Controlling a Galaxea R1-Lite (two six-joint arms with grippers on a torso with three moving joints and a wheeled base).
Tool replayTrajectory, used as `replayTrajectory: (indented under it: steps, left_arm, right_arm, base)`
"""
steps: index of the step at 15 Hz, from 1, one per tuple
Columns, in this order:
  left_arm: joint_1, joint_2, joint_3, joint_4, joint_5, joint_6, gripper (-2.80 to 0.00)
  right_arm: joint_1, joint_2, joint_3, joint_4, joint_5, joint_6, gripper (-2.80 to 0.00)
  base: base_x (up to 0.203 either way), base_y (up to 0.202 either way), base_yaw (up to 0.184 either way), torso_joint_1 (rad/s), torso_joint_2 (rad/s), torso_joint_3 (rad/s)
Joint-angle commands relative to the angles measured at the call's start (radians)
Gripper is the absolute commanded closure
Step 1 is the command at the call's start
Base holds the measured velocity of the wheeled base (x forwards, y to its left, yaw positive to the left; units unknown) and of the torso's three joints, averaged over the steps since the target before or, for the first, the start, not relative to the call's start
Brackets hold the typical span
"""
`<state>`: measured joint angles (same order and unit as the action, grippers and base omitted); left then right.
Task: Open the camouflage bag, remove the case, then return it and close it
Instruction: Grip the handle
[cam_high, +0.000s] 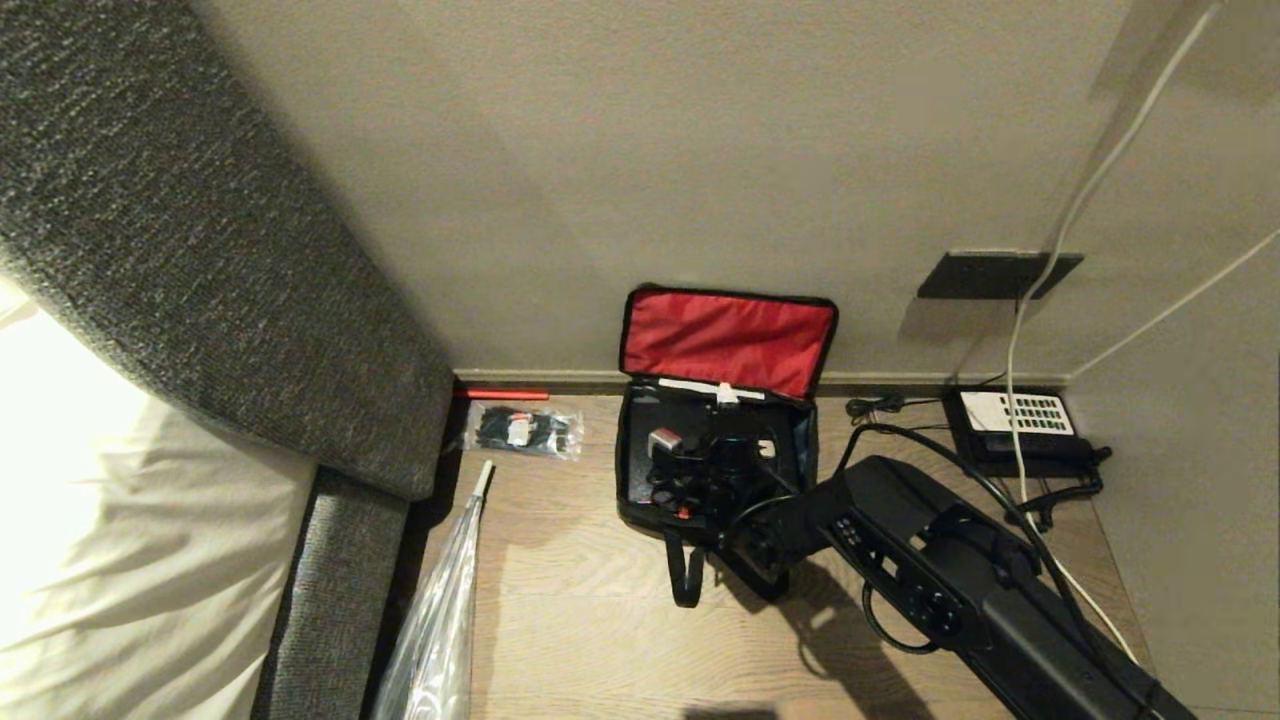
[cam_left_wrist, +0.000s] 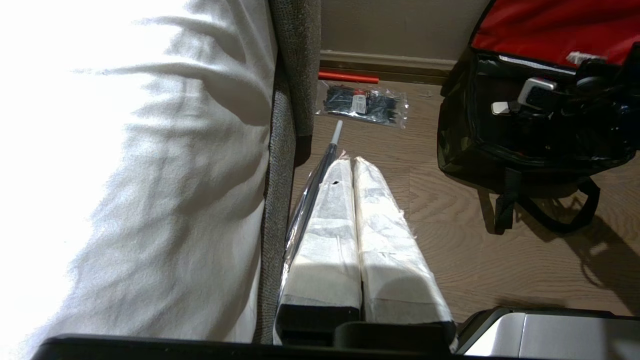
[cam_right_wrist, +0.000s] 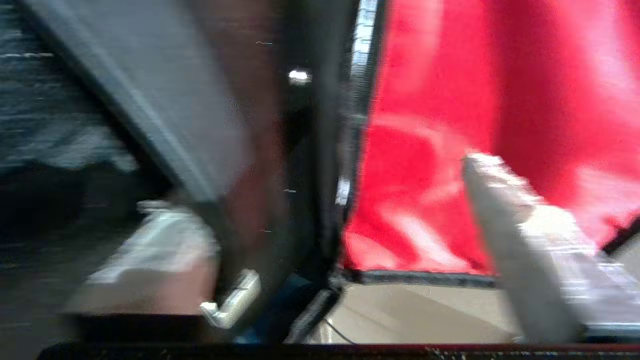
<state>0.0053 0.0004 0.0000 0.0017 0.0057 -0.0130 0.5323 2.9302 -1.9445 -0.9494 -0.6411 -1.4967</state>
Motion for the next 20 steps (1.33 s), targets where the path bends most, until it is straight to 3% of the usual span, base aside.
replayTrajectory:
  steps: [1, 16, 20]
  left_arm:
    - [-0.001, -0.002, 0.003, 0.000, 0.000, -0.001, 0.00]
    - [0.000, -0.002, 0.003, 0.000, 0.000, -0.001, 0.00]
    - [0.000, -0.002, 0.002, 0.000, 0.000, -0.001, 0.00]
  right_arm:
    - [0.000, 0.003, -0.001, 0.003, 0.000, 0.017, 0.00]
    - [0.023, -0.010, 0.001, -0.043, -0.012, 0.052, 0.00]
    - [0.098, -0.093, 0.026, -0.064, -0.220, 0.135, 0.00]
  base:
    - [0.000, 0.000, 0.000, 0.000, 0.00, 0.000]
    - [0.000, 0.000, 0.000, 0.000, 0.00, 0.000]
    - [0.000, 0.000, 0.000, 0.000, 0.00, 0.000]
